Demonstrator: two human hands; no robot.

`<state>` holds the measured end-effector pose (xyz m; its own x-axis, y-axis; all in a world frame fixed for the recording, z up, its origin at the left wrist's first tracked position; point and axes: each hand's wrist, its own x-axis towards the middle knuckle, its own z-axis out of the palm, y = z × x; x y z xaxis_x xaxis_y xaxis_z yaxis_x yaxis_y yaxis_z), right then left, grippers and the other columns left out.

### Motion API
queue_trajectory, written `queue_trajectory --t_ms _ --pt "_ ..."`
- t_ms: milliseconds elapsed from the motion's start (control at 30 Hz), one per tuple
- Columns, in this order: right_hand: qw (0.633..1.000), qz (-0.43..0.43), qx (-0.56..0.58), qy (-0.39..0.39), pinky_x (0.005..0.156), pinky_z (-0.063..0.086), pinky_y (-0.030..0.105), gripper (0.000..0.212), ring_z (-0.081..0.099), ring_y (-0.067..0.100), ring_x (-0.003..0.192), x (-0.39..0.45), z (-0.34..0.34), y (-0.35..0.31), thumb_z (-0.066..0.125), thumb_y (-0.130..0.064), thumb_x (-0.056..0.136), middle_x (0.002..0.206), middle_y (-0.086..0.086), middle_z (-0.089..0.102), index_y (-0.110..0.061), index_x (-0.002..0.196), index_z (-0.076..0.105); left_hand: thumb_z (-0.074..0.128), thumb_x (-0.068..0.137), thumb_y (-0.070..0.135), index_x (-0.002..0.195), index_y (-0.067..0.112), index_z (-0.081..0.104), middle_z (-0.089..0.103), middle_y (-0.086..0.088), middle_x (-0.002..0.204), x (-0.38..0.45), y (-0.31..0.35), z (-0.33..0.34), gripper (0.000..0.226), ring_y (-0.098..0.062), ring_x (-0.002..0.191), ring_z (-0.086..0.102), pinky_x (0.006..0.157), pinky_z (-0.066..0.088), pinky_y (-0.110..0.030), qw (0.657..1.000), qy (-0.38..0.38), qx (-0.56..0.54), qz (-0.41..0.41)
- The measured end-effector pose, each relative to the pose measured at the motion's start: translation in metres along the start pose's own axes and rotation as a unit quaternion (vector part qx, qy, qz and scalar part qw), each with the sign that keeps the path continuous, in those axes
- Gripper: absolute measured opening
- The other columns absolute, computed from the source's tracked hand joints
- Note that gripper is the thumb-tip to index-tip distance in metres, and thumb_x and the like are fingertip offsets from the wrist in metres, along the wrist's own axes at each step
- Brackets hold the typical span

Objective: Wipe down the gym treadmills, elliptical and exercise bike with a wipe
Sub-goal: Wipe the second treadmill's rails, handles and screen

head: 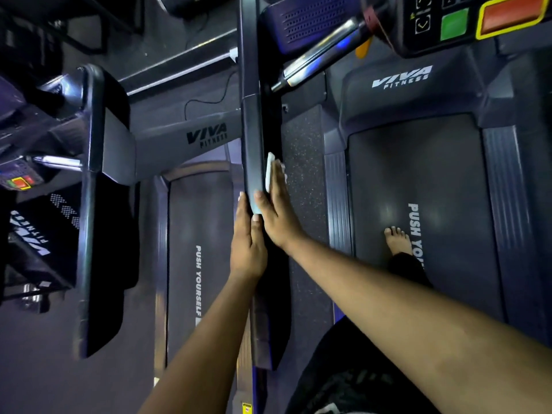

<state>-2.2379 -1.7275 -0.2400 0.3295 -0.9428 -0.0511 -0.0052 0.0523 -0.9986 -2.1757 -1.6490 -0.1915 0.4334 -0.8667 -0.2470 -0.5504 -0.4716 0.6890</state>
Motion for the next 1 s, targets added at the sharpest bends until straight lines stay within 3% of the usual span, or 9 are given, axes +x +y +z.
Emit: queue_trajectory --t_ms 67,167,300,433,567,700,800,1000 --pt "0.999 0.039 0.031 0.016 0.127 0.001 0.049 0.068 -0.003 0.014 0.157 -0.043 0.01 0.006 0.032 -0.041 0.105 0.169 0.003 0.002 -0.013 0.16 0.006 0.031 0.109 0.034 0.162 0.025 0.014 0.015 0.019 0.163 -0.006 0.001 0.0 0.056 0.009 0.15 0.014 0.123 0.015 -0.019 1.0 -0.008 -0.008 0.0" --pt "0.995 0.083 0.056 0.018 0.128 0.0 0.044 0.07 -0.002 0.014 0.157 -0.048 0.012 0.006 0.029 -0.046 0.103 0.168 0.001 0.002 -0.012 0.16 0.008 0.031 0.107 0.036 0.162 0.023 0.015 0.015 0.02 0.162 -0.011 -0.002 -0.001 0.059 0.014 0.148 0.013 0.12 0.014 -0.014 1.0 -0.005 -0.003 0.009" --pt "0.992 0.103 0.069 0.016 0.127 -0.003 0.045 0.064 -0.004 0.02 0.156 0.01 0.0 -0.006 0.029 -0.033 0.105 0.169 0.009 0.001 -0.009 0.161 0.009 0.031 0.109 0.033 0.163 0.018 0.014 0.013 0.016 0.164 -0.014 -0.002 0.0 0.058 0.003 0.153 0.011 0.126 0.013 -0.022 1.0 -0.007 0.003 0.021" --pt "0.997 0.038 0.052 0.042 0.127 -0.001 0.032 0.057 0.003 0.01 0.153 -0.009 0.004 -0.009 0.031 -0.021 0.107 0.166 0.003 0.007 -0.003 0.159 0.013 0.031 0.11 0.029 0.163 0.017 0.013 0.011 0.013 0.166 -0.029 -0.006 -0.001 0.057 0.0 0.155 0.01 0.128 0.012 -0.03 1.0 -0.012 -0.012 0.017" --pt "0.999 -0.017 -0.003 0.038 0.128 0.003 0.045 0.057 0.001 0.014 0.156 -0.066 0.016 0.003 0.03 -0.023 0.108 0.166 0.003 0.005 -0.004 0.158 0.01 0.031 0.107 0.032 0.162 0.016 0.015 0.015 0.006 0.168 -0.04 -0.009 -0.002 0.059 -0.002 0.154 0.014 0.127 0.014 -0.027 1.0 -0.01 -0.027 0.011" --pt "0.994 -0.063 -0.092 0.0 0.128 0.003 0.045 0.065 -0.003 0.026 0.157 -0.032 0.008 -0.005 0.033 -0.023 0.104 0.168 0.018 0.001 0.002 0.159 0.009 0.03 0.105 0.029 0.161 0.018 0.016 0.016 0.007 0.167 -0.04 -0.011 -0.002 0.058 -0.005 0.155 0.015 0.128 0.015 -0.031 1.0 -0.004 -0.026 0.014" --pt "0.985 -0.073 -0.153 -0.021 0.126 0.009 0.051 0.064 -0.004 0.033 0.156 -0.005 0.005 -0.015 0.037 -0.017 0.104 0.169 0.017 -0.001 0.0 0.16 0.012 0.029 0.105 0.031 0.159 0.027 0.014 0.015 0.011 0.166 -0.038 -0.015 -0.001 0.056 -0.003 0.155 0.014 0.128 0.015 -0.038 1.0 -0.002 -0.017 0.022" --pt "0.994 -0.062 -0.092 -0.01 0.128 0.006 0.041 0.06 -0.003 0.024 0.157 -0.061 0.008 -0.004 0.033 -0.022 0.108 0.169 0.013 0.0 -0.001 0.16 0.012 0.031 0.105 0.04 0.157 0.036 0.014 0.019 0.009 0.168 -0.041 -0.02 -0.001 0.055 -0.003 0.154 0.019 0.127 0.02 -0.044 0.999 -0.003 -0.036 0.002"
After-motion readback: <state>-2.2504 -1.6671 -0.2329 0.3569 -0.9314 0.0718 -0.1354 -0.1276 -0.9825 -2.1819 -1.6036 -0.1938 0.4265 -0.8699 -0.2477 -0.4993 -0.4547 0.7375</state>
